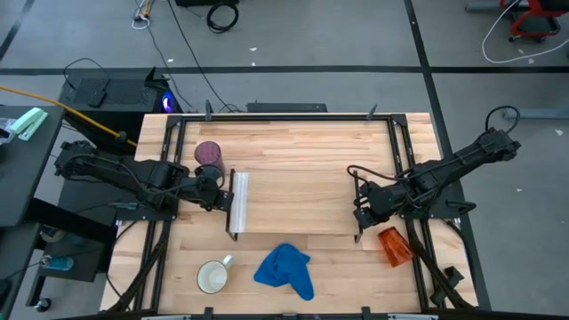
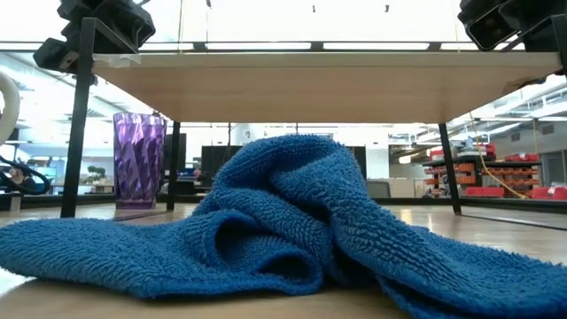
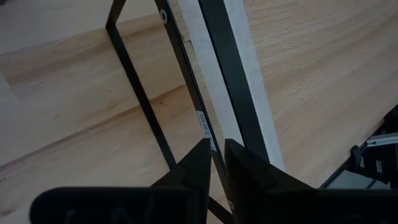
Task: Stack small to large cups/mugs on shelf
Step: Move the shelf to the center of the table
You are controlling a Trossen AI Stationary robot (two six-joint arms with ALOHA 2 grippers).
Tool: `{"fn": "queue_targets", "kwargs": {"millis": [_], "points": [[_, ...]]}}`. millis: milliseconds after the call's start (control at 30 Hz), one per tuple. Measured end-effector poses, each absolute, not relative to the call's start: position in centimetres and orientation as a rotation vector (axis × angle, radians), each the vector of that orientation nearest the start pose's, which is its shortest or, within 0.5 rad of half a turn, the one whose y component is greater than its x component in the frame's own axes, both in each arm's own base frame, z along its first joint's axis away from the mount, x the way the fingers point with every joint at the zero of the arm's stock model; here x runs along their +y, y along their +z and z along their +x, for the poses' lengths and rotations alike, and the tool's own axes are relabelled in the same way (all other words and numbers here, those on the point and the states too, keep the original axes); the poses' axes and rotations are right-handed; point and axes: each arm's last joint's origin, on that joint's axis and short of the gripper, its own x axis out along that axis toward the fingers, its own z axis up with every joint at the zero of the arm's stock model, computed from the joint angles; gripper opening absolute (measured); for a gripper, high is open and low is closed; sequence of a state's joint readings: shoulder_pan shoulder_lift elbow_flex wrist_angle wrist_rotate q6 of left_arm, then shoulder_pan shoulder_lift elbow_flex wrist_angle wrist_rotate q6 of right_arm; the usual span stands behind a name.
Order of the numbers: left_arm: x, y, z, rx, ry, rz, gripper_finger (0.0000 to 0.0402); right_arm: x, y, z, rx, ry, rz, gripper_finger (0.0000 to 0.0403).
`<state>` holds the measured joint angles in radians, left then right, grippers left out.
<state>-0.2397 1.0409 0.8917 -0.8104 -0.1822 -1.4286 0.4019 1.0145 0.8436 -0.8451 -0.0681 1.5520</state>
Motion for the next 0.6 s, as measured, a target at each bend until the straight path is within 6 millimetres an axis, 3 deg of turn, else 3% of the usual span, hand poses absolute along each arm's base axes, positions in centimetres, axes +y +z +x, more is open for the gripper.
{"fn": "queue_targets", "kwargs": {"millis": [600], "points": [[-4.0, 27.8, 18.6, 0.775, 0.606, -1.128, 0.0062, 6.8, 27.1, 15.6, 1.079, -0.433, 1.266, 0.0015]]}}
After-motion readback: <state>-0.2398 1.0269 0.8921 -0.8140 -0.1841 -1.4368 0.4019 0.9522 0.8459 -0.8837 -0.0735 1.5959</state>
